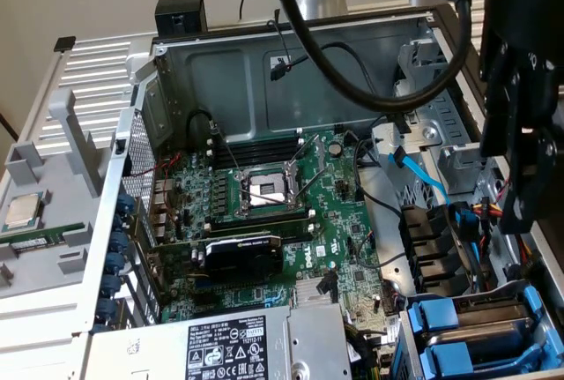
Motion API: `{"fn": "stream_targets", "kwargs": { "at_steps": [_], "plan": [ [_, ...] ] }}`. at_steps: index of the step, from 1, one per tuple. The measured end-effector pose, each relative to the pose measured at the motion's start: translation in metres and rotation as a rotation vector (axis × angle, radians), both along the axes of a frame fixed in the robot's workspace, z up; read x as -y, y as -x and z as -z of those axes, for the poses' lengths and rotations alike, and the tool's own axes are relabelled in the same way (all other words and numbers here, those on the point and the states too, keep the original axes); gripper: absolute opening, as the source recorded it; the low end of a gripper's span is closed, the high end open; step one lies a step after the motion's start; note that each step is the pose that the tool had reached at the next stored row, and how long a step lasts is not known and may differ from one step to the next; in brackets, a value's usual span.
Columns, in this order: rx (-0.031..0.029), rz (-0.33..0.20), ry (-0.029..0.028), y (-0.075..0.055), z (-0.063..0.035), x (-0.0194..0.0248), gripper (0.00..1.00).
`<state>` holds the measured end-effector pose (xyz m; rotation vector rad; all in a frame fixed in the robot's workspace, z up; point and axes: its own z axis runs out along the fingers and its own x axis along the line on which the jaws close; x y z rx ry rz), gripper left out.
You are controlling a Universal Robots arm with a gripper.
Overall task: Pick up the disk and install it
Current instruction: 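Insert the first disk wire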
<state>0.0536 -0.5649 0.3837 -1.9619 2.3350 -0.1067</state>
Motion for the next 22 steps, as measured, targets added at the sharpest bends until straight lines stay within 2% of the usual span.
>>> {"fn": "stream_targets", "kwargs": {
  "at_steps": [1,2,6,11,17,22],
  "plan": [
    [0.0,0.002,0.0007,0.0,0.0019,-0.0005,0.65],
    [0.0,0.003,0.0012,0.0,0.0037,-0.0011,0.71],
    [0.0,0.014,0.0026,0.0,0.011,-0.0027,0.71],
    [-0.0001,0.085,0.0026,0.0,0.0201,-0.0027,0.71],
    [0.0002,0.12,0.0026,0.003,0.0304,-0.0037,0.71],
    [0.0022,0.186,0.0022,0.003,0.0352,-0.0036,0.71]
  ]
}}
